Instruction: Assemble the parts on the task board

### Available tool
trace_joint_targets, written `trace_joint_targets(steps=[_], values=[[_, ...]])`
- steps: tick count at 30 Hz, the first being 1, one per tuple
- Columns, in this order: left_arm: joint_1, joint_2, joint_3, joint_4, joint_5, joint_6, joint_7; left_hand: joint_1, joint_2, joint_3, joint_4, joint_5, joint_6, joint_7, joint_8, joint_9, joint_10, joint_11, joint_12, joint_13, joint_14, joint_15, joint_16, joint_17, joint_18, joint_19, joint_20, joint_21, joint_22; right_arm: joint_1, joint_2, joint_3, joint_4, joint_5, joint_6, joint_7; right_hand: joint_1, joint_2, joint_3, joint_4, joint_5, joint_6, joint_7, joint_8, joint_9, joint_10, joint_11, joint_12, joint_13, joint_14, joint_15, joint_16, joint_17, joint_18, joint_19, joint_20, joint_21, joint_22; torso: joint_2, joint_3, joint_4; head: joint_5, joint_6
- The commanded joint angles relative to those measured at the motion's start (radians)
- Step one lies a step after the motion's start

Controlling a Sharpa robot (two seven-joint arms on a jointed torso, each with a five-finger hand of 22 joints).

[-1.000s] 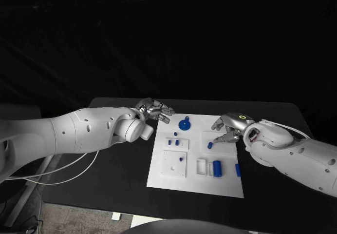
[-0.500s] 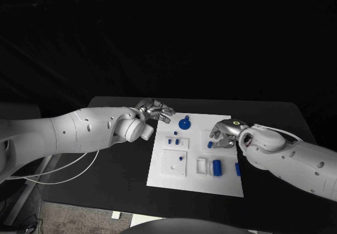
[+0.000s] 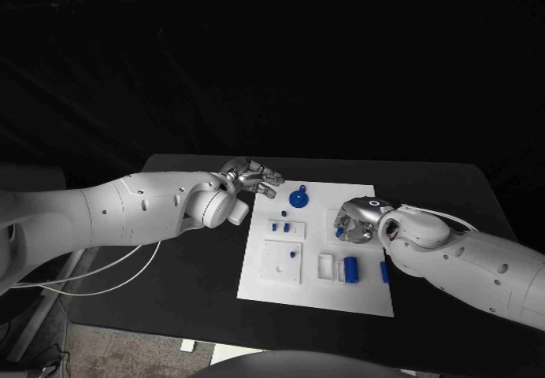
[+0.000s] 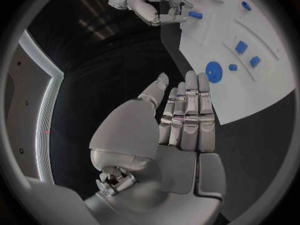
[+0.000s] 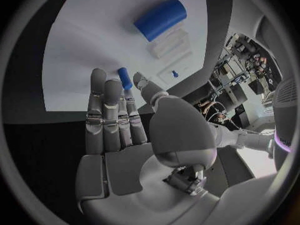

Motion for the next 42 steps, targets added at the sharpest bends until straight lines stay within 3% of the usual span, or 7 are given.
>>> trace_joint_targets(steps=[1, 10, 18, 26, 31, 42], values=[[0.000, 0.001, 0.001, 0.002, 0.004, 0.015, 0.012, -0.002, 0.004, 0.001, 0.003, 0.004, -0.008, -0.001, 0.000, -0.001, -0.009, -0.001, -0.003, -0.001, -0.004, 0.002, -0.004, -0.002, -0.013, -0.006, 0.000, -0.002, -0.001, -0.004, 0.007, -0.001, -0.009, -0.017, 0.007, 0.008, -0.011, 0.001, 0.026, 0.006, -0.006, 0.011, 0.003, -0.001, 0.000, 0.008, -0.001, 0.000, -0.001, 0.004, -0.007, 0.004, 0.002, -0.004, -0.002, -0.007, 0.006, 0.008, 0.000, 0.0000, -0.0014, 0.003, -0.003], [0.000, -0.001, 0.001, 0.004, 0.004, 0.018, 0.011, -0.002, 0.005, 0.000, 0.003, 0.004, -0.008, -0.001, 0.000, -0.001, -0.010, -0.001, -0.003, -0.001, -0.005, 0.002, -0.004, -0.002, -0.013, -0.006, 0.000, -0.002, -0.002, -0.011, 0.020, -0.003, -0.032, -0.019, 0.004, 0.008, -0.011, 0.004, 0.075, 0.017, -0.009, 0.029, 0.003, 0.000, 0.000, 0.018, -0.004, 0.000, -0.001, 0.004, -0.011, 0.002, 0.005, -0.008, -0.004, -0.015, 0.012, 0.027, 0.000, -0.0001, -0.0014, 0.004, -0.007], [0.000, -0.003, 0.001, 0.005, 0.004, 0.019, 0.010, -0.003, 0.006, -0.001, 0.003, 0.004, -0.009, -0.001, 0.000, -0.001, -0.010, 0.000, -0.003, -0.001, -0.006, 0.003, -0.004, -0.003, -0.013, -0.007, 0.001, -0.002, -0.003, -0.019, 0.028, -0.004, -0.040, -0.020, -0.012, 0.008, -0.006, 0.023, 0.094, 0.022, -0.010, 0.066, -0.003, 0.004, 0.004, 0.049, -0.015, 0.001, 0.000, 0.010, -0.021, 0.004, 0.009, -0.015, -0.001, -0.025, 0.018, 0.038, -0.001, 0.0014, -0.0025, 0.004, -0.010], [0.000, -0.004, 0.001, 0.006, 0.004, 0.020, 0.010, -0.003, 0.006, -0.001, 0.003, 0.004, -0.009, -0.001, 0.000, -0.001, -0.010, 0.000, -0.003, -0.001, -0.006, 0.003, -0.004, -0.003, -0.013, -0.007, 0.001, -0.002, -0.003, -0.024, 0.032, -0.005, -0.048, -0.036, -0.063, -0.014, 0.030, 0.051, 0.128, 0.000, -0.010, 0.121, -0.009, 0.005, 0.006, 0.108, -0.031, 0.001, 0.001, 0.020, -0.037, 0.004, 0.013, -0.021, 0.002, -0.045, 0.032, 0.062, -0.002, 0.0009, -0.0021, 0.002, -0.012], [0.000, -0.004, 0.001, 0.006, 0.004, 0.021, 0.010, -0.003, 0.006, -0.001, 0.003, 0.004, -0.009, -0.001, 0.000, -0.001, -0.010, 0.000, -0.003, -0.001, -0.006, 0.003, -0.004, -0.003, -0.013, -0.007, 0.001, -0.002, -0.003, -0.025, 0.029, -0.005, -0.046, -0.051, -0.110, -0.034, 0.014, 0.036, 0.208, -0.024, -0.010, 0.154, -0.015, 0.001, 0.006, 0.143, -0.039, 0.000, 0.001, 0.036, -0.049, -0.003, 0.017, -0.033, -0.004, -0.065, 0.068, 0.122, -0.002, 0.0008, -0.0027, 0.002, -0.012], [0.000, -0.006, 0.001, 0.003, 0.002, 0.019, 0.009, -0.003, 0.006, -0.001, 0.003, 0.004, -0.009, -0.001, 0.000, -0.001, -0.010, 0.000, -0.003, -0.001, -0.006, 0.003, -0.004, -0.003, -0.013, -0.007, 0.001, -0.002, -0.003, -0.026, 0.002, -0.003, -0.013, -0.063, -0.186, -0.047, 0.008, 0.015, 0.243, -0.018, -0.009, 0.173, -0.021, 0.002, 0.007, 0.163, -0.045, 0.000, 0.002, 0.052, -0.055, -0.017, 0.032, -0.033, 0.001, -0.069, 0.072, 0.153, -0.003, 0.0015, -0.0041, 0.007, -0.011]])
